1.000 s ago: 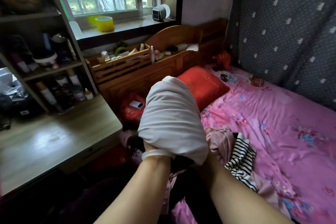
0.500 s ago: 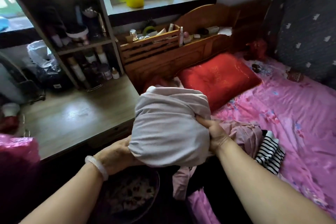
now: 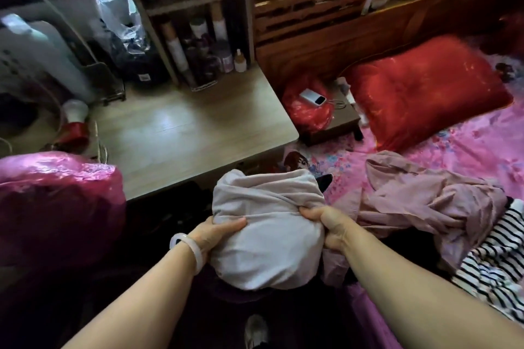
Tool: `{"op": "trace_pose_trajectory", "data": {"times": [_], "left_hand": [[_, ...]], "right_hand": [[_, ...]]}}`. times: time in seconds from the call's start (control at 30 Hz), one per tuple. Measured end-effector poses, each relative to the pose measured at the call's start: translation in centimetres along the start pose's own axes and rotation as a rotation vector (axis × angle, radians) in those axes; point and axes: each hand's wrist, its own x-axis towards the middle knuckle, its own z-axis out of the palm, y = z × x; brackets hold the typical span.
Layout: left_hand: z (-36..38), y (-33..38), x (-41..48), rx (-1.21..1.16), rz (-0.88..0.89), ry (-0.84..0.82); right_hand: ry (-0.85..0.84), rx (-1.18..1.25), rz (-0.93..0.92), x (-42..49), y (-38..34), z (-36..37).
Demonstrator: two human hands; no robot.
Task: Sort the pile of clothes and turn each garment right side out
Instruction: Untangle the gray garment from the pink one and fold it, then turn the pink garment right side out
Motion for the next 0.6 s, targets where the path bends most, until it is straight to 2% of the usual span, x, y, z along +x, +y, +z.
{"op": "trace_pose_trajectory", "data": {"times": [0.3, 0.47, 0.53, 0.6], "left_hand": [[-5.9, -4.7, 6.2, 0.113, -0.075, 0.124], [-6.1, -6.4, 10.0, 0.175, -0.135, 0.235], [-5.4, -7.1, 11.0, 0.206, -0.174, 0.221], [-4.8, -7.4, 11.5, 0.221, -0.197, 0.201]], "right_hand": [[-0.008, 0.009, 0.053, 7.1, 6.0, 3.9], [0.35, -0.386, 0.087, 13.0, 8.7, 2.9], [0.467, -0.423, 0.067, 14.9, 9.4, 1.7], [0.513, -0.424, 0.051, 15.9, 9.6, 0.5]]}}
